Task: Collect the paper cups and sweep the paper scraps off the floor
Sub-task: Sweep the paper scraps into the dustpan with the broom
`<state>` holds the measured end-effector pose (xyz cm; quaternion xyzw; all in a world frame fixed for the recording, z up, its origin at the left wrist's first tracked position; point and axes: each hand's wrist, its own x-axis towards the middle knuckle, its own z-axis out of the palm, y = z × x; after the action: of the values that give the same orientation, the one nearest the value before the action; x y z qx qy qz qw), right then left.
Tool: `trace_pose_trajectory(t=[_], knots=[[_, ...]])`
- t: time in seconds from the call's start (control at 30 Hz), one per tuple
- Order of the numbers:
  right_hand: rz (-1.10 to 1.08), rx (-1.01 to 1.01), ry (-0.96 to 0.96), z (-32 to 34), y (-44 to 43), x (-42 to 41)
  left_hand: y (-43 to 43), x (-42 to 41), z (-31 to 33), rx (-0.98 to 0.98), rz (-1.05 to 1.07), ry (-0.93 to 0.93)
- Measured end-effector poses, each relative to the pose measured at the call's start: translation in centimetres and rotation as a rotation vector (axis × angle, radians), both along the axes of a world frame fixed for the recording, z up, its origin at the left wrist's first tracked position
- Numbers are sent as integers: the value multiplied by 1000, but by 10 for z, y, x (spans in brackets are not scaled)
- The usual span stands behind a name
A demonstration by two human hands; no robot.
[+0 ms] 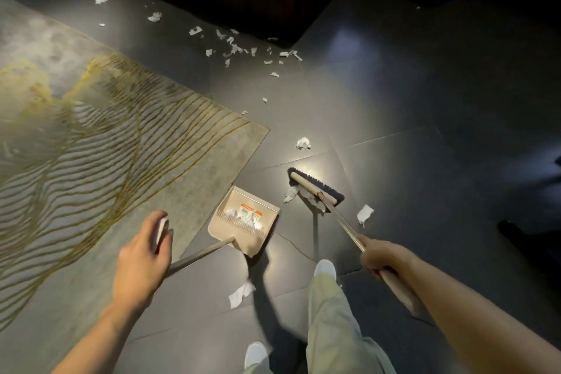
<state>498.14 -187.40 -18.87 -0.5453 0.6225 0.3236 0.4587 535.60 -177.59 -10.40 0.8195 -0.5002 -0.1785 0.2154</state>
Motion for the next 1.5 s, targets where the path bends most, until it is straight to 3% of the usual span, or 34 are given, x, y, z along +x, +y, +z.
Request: trace_pose_trajectory(t=[0.2, 0.5, 0.67, 0.87, 1.03, 1.17, 1.5], knots=[[-60, 49, -6, 20, 130, 4, 61, 24, -19, 27, -174, 3], [-504, -107, -57, 65, 198, -33, 101, 26, -10, 26, -236, 4], [-580, -191, 6, 45, 157, -54, 100, 16, -9, 39, -254, -7], [-413, -82, 3, 25, 114, -30, 77, 1, -1, 26, -139, 21], [-693, 110, -240, 20, 110, -14, 38, -22, 2, 47, -112, 13], [-811, 99, -282, 36, 77, -38, 15, -38, 8, 43, -100, 20], [-422, -241, -154, 43, -82, -28, -21, -55, 15, 99, 14, 9]])
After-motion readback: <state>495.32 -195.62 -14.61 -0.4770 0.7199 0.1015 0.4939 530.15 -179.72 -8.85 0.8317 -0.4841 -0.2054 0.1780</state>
